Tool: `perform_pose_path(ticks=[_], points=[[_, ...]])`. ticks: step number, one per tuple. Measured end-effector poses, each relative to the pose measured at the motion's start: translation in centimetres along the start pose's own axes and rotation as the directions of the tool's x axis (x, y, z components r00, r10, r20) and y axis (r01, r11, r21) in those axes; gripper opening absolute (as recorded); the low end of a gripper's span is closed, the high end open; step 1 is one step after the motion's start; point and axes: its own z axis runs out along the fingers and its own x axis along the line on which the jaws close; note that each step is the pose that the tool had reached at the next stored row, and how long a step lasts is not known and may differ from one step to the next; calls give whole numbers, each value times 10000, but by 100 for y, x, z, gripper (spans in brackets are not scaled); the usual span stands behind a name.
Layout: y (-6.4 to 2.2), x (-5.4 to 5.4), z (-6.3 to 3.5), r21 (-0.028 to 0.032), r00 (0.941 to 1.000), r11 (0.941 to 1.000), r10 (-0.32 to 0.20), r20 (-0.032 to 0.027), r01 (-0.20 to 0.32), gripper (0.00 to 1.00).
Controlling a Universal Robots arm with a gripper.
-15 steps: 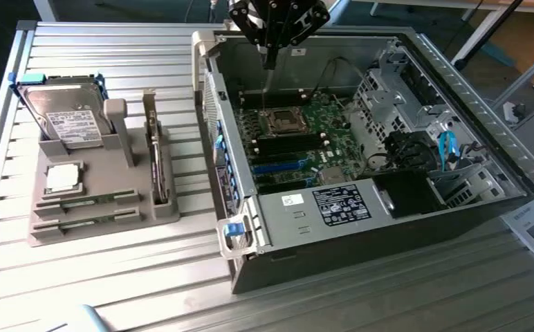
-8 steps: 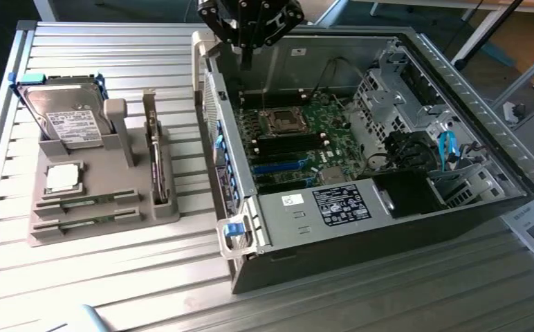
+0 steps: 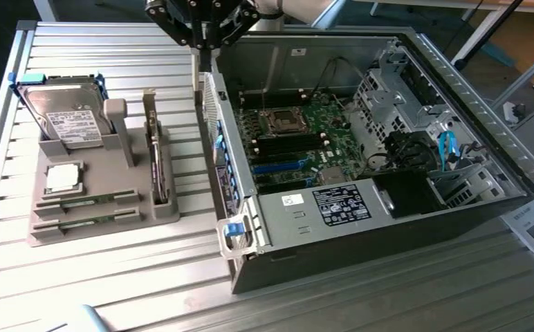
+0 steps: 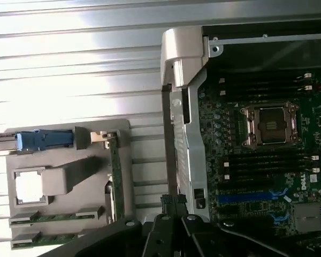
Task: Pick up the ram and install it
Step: 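Reach for the ram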
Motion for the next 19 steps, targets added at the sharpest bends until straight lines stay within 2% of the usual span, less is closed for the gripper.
perform_pose_path(ticks=[1, 5, 6, 11, 19], points=[[-3, 41, 0, -1, 10000, 10000, 1, 0, -1, 11], [-25, 326, -4, -1, 10000, 10000, -1, 1, 1, 11], [-34, 450, -7, 1, 10000, 10000, 0, 0, 0, 11], [-70, 919, -12, 0, 10000, 10000, 0, 0, 0, 11], [-99, 1299, -14, 1, 10000, 10000, 0, -1, 0, 11]])
